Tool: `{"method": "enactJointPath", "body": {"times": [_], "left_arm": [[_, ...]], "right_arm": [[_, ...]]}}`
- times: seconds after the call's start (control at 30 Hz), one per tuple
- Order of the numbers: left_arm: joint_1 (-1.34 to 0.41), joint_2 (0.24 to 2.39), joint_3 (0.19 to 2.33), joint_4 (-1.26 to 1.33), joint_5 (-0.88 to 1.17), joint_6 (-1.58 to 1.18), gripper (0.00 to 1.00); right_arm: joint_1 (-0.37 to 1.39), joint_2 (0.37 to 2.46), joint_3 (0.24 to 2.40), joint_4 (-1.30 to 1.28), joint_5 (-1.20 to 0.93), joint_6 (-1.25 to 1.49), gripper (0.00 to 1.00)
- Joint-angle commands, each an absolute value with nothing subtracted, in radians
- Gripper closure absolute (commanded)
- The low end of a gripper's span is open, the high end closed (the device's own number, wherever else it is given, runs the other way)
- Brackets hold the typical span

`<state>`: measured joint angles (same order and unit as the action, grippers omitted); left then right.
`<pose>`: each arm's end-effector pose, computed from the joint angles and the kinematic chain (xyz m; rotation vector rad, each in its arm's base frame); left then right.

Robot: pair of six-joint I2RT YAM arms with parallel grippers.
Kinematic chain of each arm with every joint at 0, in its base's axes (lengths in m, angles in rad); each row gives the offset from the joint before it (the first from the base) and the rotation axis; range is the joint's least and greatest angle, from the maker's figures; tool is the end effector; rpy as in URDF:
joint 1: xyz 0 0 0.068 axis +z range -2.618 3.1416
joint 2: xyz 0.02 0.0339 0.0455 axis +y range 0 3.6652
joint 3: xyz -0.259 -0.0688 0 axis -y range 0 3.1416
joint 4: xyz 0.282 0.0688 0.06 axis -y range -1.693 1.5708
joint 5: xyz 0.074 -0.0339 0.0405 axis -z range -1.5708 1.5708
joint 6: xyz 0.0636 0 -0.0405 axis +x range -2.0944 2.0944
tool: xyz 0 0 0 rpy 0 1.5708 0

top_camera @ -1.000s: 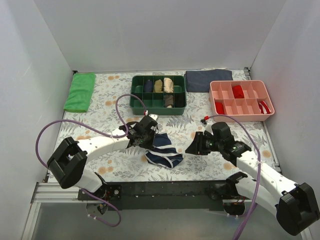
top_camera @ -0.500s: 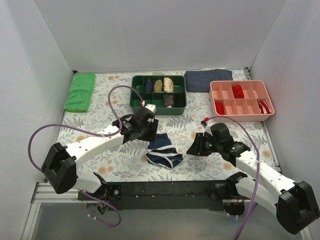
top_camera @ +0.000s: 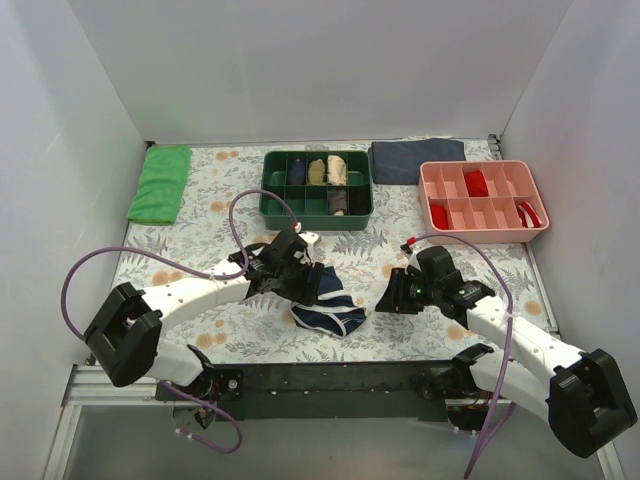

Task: Roll the underwear
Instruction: Flatten out the underwear at the center of the board.

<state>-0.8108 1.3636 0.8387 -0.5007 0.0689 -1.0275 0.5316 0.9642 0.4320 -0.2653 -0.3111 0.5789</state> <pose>0.2118 -0.2292 0.1600 -0.2746 2.7724 -0.6774 0.1968 0.1383 0.1386 -0.1006 2.5061 0.8708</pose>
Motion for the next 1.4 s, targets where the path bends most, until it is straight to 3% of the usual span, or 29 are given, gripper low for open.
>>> {"method": "enactJointPath", "body": {"times": [0.0,0.03,0.23,0.53,0.8,0.83,0.93,0.97,1.2,1.27,1.37], "left_arm": [[-0.813,1.399,0.813,-0.419,0.118,-1.003,0.43],[-0.815,1.405,0.810,-0.413,0.106,-1.000,0.47],[-0.816,1.419,0.798,-0.399,0.081,-0.988,0.49],[-0.821,1.473,0.804,-0.393,0.014,-0.999,0.64],[-0.853,1.465,0.798,-0.387,0.012,-1.000,0.68],[-0.862,1.466,0.799,-0.384,0.012,-1.000,0.76],[-0.877,1.474,0.804,-0.380,-0.018,-1.000,0.80],[-0.879,1.476,0.802,-0.380,-0.023,-1.000,0.87],[-0.891,1.474,0.807,-0.382,-0.075,-1.008,0.98],[-0.894,1.465,0.807,-0.385,-0.092,-1.015,0.98],[-0.894,1.450,0.804,-0.384,-0.106,-1.019,0.79]], "right_arm": [[0.535,0.966,0.485,-0.276,-0.290,0.572,0.60],[0.535,0.966,0.486,-0.279,-0.290,0.571,0.60],[0.535,0.966,0.488,-0.288,-0.276,0.569,0.59],[0.535,0.976,0.495,-0.295,-0.270,0.566,0.59],[0.535,0.969,0.485,-0.296,-0.261,0.568,0.59],[0.535,0.969,0.485,-0.296,-0.261,0.569,0.59],[0.535,0.971,0.483,-0.295,-0.258,0.571,0.59],[0.535,0.971,0.483,-0.295,-0.258,0.571,0.59],[0.537,0.963,0.474,-0.293,-0.252,0.578,0.59],[0.535,0.962,0.472,-0.293,-0.252,0.578,0.59],[0.535,0.962,0.474,-0.293,-0.252,0.580,0.59]]}}
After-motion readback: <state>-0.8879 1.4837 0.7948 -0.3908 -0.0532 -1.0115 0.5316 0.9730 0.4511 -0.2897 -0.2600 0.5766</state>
